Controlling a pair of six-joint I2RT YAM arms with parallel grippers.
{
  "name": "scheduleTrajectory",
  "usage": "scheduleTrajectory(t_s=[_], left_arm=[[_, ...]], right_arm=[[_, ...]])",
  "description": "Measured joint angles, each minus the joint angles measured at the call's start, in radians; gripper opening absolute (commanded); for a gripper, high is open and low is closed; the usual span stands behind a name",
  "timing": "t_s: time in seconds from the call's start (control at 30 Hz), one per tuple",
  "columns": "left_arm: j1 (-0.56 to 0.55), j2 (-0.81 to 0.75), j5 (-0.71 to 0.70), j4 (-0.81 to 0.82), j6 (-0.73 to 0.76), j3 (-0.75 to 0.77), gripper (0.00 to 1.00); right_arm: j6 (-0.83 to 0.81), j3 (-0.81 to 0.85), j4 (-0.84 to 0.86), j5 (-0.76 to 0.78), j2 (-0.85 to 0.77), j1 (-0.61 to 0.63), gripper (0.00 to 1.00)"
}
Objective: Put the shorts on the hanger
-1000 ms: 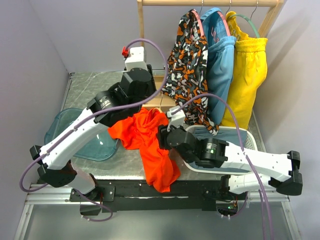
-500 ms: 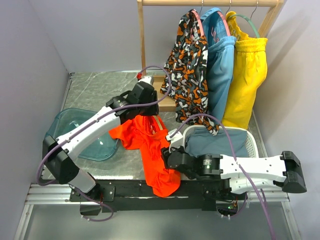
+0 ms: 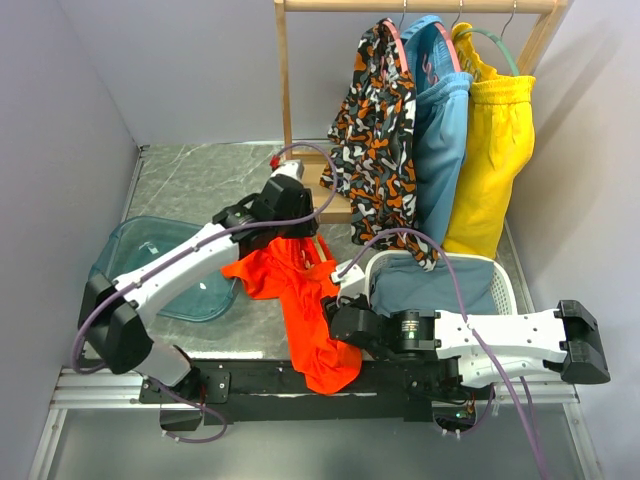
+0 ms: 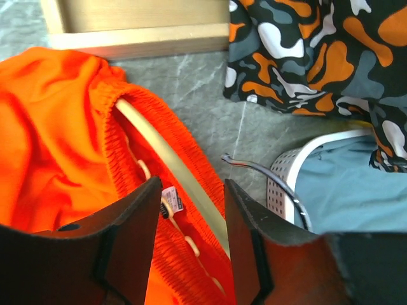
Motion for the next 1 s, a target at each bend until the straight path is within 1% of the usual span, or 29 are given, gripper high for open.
scheduleTrajectory(t_s=[0.07, 0.2, 0.3, 0.37, 0.43, 0.5, 0.6, 0.77, 0.97, 1.0], left_arm=[[0.000, -0.032, -0.020, 0.002, -0.008, -0.020, 0.50], [-0.003, -0.157, -0.051, -0.011, -0.010, -0.071, 0.49], [-0.016, -0.244, -0.055, -0.015, 0.005, -0.076, 0.49], [-0.032, -0.279, -0.052, -0.013, 0.017, -0.076, 0.50], [-0.060, -0.290, -0.055, -0.010, 0.034, -0.075, 0.53], [-0.095, -0.267, -0.059, -0.011, 0.053, -0.067, 0.53], [-0.128, -0.190, -0.074, -0.012, 0.068, -0.034, 0.55], [-0.134, -0.077, -0.114, -0.014, 0.088, 0.021, 0.56], [-0.134, -0.013, -0.159, 0.005, 0.109, 0.101, 0.51], [-0.134, -0.008, -0.160, 0.011, 0.111, 0.107, 0.47]], right_arm=[[0.000, 0.002, -0.005, -0.001, 0.002, 0.000, 0.00], [-0.001, 0.002, -0.015, -0.003, 0.005, 0.001, 0.00], [-0.001, 0.002, -0.018, -0.003, 0.006, 0.001, 0.00], [-0.001, 0.002, -0.020, -0.003, 0.006, 0.001, 0.00], [-0.001, 0.002, -0.021, -0.003, 0.006, 0.001, 0.00], [-0.001, 0.003, -0.022, -0.003, 0.007, 0.001, 0.00], [-0.001, 0.008, -0.024, -0.003, 0.007, 0.001, 0.00], [0.000, 0.008, -0.030, -0.003, 0.007, 0.001, 0.00], [0.000, 0.008, -0.037, -0.003, 0.007, 0.001, 0.00], [0.000, 0.009, -0.037, -0.003, 0.007, 0.001, 0.00]])
